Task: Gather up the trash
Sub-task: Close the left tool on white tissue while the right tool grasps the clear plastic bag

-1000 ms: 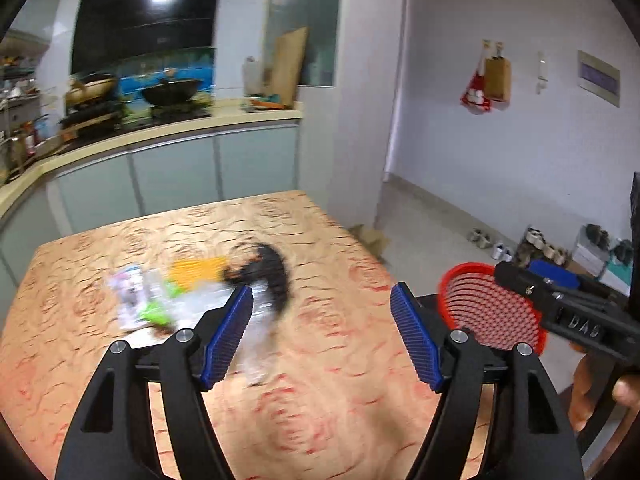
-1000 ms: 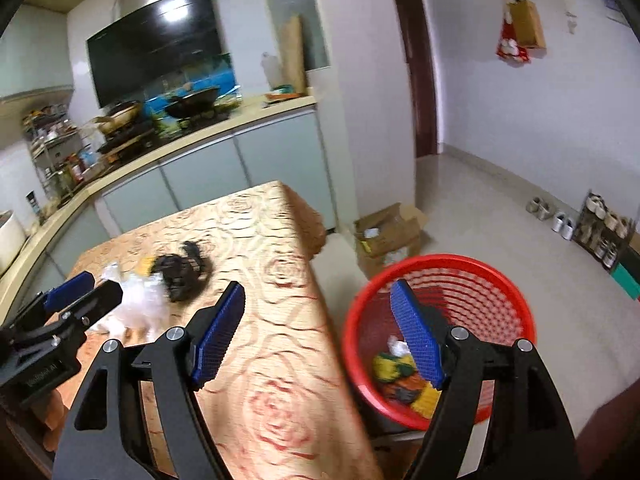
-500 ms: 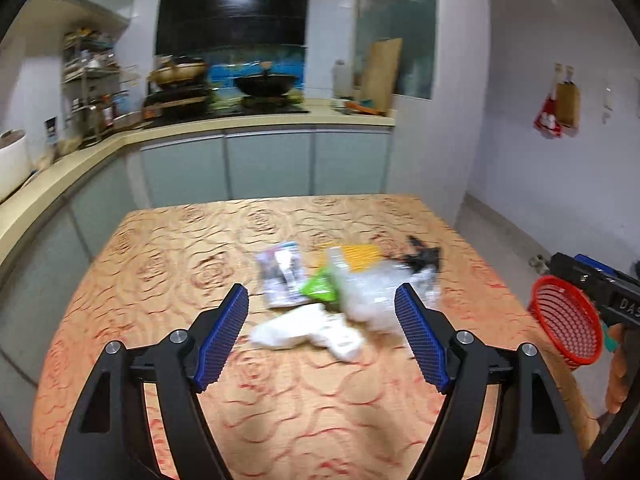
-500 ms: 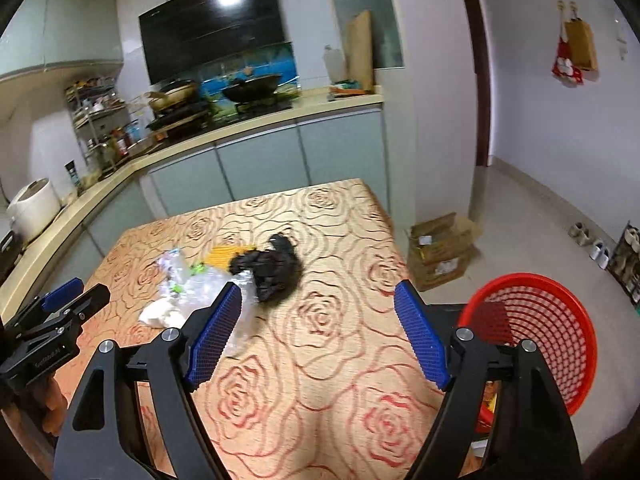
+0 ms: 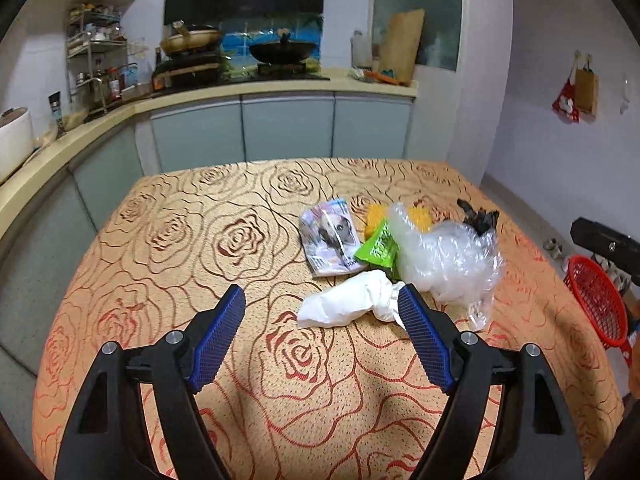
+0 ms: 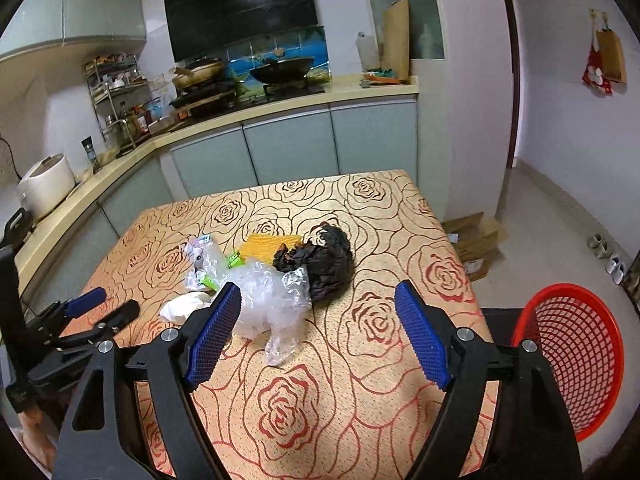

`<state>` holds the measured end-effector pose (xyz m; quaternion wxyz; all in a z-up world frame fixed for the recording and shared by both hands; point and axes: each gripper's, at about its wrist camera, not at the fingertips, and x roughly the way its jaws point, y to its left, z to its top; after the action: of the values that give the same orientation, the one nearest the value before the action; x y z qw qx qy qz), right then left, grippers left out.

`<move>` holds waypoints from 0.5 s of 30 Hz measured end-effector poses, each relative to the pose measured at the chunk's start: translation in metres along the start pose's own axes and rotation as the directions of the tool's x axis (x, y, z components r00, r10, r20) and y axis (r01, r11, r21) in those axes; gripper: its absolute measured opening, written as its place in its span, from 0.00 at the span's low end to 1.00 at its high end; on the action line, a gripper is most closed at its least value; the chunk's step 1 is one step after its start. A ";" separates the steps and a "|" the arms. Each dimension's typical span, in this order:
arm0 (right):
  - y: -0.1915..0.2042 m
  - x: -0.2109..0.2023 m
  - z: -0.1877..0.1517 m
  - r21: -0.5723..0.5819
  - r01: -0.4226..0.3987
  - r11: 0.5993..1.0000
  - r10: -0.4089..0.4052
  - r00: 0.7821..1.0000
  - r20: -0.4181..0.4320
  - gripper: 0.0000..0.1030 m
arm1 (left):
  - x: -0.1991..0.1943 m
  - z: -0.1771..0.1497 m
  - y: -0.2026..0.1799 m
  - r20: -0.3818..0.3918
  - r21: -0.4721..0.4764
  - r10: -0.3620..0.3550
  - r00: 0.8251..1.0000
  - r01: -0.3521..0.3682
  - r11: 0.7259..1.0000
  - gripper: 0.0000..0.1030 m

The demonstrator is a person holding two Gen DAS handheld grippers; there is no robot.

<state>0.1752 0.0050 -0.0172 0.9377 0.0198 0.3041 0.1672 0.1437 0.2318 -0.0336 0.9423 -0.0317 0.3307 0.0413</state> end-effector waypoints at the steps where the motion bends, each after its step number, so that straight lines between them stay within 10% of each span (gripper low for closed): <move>1: 0.001 0.002 0.000 -0.001 -0.001 1.000 0.001 1.000 -0.002 0.74 | 0.005 0.001 -0.001 -0.007 0.004 -0.003 1.000 0.003 1.000 0.74; 15: 0.001 0.028 0.004 0.002 -0.006 1.000 0.006 0.999 -0.039 0.74 | 0.066 0.012 -0.017 -0.120 0.066 -0.046 0.992 0.054 0.996 0.73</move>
<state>0.1984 0.0156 -0.0293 0.9310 0.0183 0.3225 0.1702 0.2036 0.2195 -0.0651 0.9223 -0.0097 0.3864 0.0044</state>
